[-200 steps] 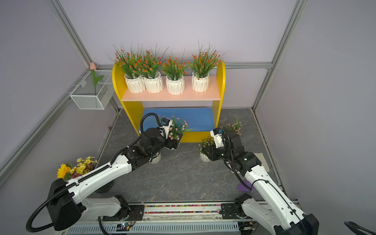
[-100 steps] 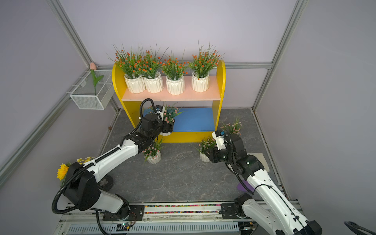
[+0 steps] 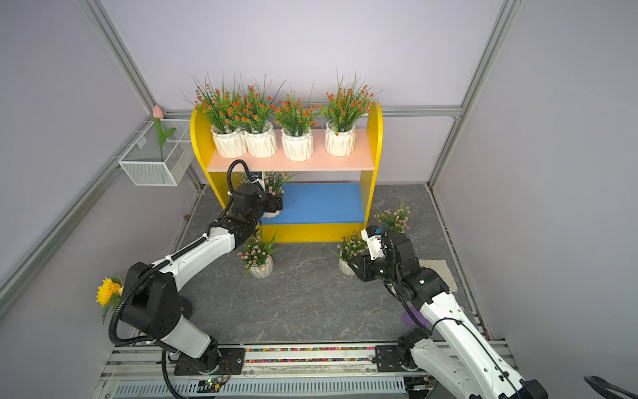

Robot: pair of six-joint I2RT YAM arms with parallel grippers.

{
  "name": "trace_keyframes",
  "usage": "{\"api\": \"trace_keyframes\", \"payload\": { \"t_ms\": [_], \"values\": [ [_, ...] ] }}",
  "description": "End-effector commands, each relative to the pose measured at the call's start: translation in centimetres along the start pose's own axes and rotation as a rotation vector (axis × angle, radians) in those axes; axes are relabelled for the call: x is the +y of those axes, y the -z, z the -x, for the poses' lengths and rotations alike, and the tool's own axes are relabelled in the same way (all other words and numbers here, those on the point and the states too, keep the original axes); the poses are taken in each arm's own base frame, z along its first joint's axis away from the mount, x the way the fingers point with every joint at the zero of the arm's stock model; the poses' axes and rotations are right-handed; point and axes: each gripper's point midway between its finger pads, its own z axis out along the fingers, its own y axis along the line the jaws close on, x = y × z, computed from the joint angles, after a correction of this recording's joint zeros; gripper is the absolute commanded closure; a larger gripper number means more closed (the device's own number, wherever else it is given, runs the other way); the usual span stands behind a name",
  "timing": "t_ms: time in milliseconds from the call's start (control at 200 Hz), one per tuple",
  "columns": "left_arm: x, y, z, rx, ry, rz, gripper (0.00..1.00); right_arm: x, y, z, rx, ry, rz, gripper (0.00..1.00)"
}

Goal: Place the baby's breath potted plants on the rack by color
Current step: Place the baby's breath potted plant on the rack.

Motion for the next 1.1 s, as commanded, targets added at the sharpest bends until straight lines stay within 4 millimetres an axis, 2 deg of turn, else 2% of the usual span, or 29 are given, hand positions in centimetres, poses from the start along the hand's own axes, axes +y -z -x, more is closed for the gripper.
{"api": "trace_keyframes", "payload": {
  "t_ms": [0,295,605,1095],
  "values": [
    [1.2,-0.2,4.4,-0.152,0.058,0.077,0.50,-0.4,0.0,-0.4,0.001,-0.018,-0.008,0.68],
    [3.5,-1.4,4.1,-0.177,0.090,0.231,0.50,-0.4,0.2,-0.7,-0.001,-0.020,-0.011,0.68],
    [6.6,-2.3,2.4,-0.151,0.168,0.381,0.50,-0.5,0.3,-0.8,-0.003,-0.023,-0.009,0.68],
    [8.0,-3.8,0.6,-0.121,0.181,0.494,0.52,-0.6,0.6,-1.2,-0.005,-0.024,-0.016,0.68]
  ]
}}
